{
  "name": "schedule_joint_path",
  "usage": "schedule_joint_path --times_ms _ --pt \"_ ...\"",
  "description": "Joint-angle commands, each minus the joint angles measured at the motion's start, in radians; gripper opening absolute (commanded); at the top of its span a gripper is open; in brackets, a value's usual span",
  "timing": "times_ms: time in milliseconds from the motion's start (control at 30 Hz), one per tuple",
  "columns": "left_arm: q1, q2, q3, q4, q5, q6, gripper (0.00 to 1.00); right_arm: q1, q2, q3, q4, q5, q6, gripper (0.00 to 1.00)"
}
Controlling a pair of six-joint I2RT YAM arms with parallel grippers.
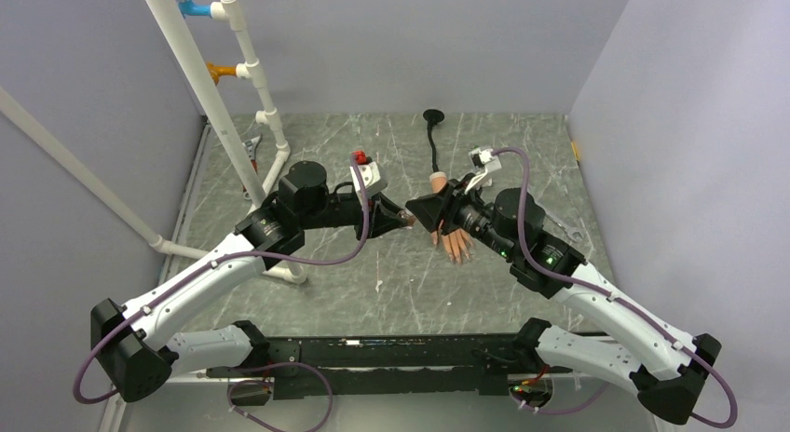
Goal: Paint the nails
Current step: Unscrew the nail polish bottle.
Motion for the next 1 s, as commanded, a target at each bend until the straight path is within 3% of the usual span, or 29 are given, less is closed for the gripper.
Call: schedule_joint_path --times_ms 0,100,433,700,967 --pt "0.003 -0.015 0.026 0.024 -0.003 -0.009 0.0 0.003 -0.004 0.042 0.017 -0.045 -0.033 0.29" --pt "0.003 -0.018 0.026 0.019 -0.007 -0.006 0.0 0.004 -0.007 0.027 0.032 -0.079 -0.05 0.2" --pt "0.012 -0.021 0.033 0.009 0.023 0.005 0.0 0.003 -0.023 -0.048 0.082 -0.204 -0.231 0.15" --pt "0.034 -0.002 0.054 0.017 0.236 -0.006 0.0 0.004 -0.077 -0.114 0.124 -0.403 -0.433 0.15" --pt "0.034 0.005 0.057 0.015 0.335 0.01 0.0 0.003 -0.118 -0.157 0.182 -0.486 -0.467 0.15"
